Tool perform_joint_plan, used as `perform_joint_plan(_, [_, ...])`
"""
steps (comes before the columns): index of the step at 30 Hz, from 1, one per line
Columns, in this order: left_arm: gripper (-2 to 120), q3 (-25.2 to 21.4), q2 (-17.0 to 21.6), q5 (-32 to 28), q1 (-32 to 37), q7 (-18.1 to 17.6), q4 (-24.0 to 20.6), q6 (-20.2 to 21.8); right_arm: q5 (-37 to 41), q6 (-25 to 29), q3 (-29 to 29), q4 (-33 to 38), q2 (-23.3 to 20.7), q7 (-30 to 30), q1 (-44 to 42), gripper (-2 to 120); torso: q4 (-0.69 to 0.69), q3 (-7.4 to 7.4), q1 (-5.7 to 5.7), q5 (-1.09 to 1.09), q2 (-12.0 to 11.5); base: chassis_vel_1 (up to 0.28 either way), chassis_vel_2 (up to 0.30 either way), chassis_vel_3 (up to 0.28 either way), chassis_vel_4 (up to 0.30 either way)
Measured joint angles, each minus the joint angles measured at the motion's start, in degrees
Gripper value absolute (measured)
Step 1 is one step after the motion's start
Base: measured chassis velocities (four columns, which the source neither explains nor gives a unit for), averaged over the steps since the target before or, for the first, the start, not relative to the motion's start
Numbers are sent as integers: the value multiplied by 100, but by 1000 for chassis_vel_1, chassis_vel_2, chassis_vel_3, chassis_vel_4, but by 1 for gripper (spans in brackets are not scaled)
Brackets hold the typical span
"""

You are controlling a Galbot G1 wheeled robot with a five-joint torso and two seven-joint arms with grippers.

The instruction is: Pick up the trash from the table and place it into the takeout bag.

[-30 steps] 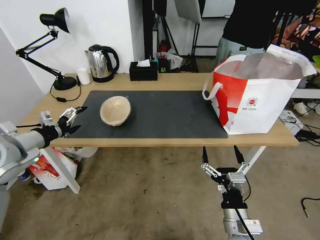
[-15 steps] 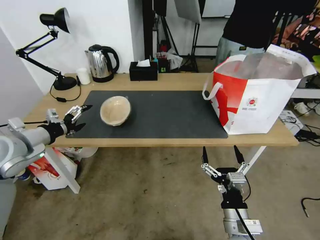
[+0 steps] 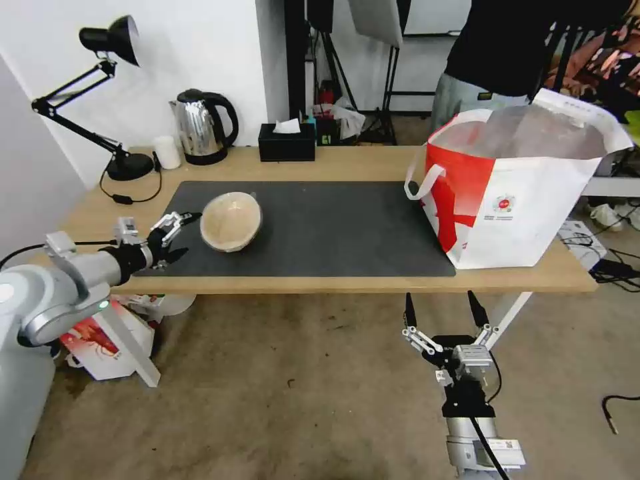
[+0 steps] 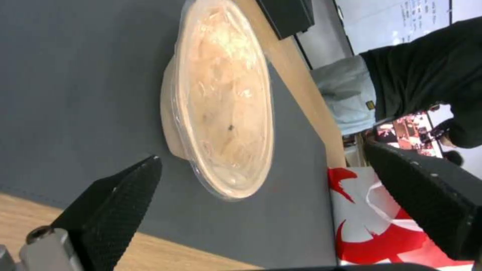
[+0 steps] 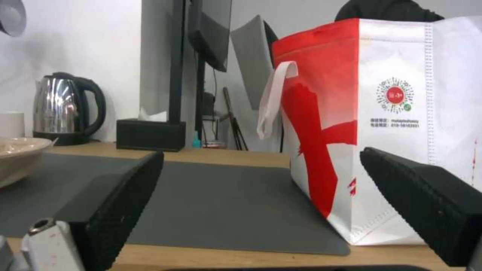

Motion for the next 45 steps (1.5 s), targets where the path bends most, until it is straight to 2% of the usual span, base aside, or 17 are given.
perform_joint_plan(35, [100, 535, -75, 182, -495, 49, 459, 4, 0, 0, 0, 0, 0, 0, 0, 100, 0, 0, -1, 0, 0, 0, 0, 0, 0])
perform_joint_plan(45, [100, 682, -96, 310, -641, 247, 680, 19, 0, 0, 0, 0, 0, 0, 0, 100, 0, 0, -1, 0, 0, 0, 0, 0, 0])
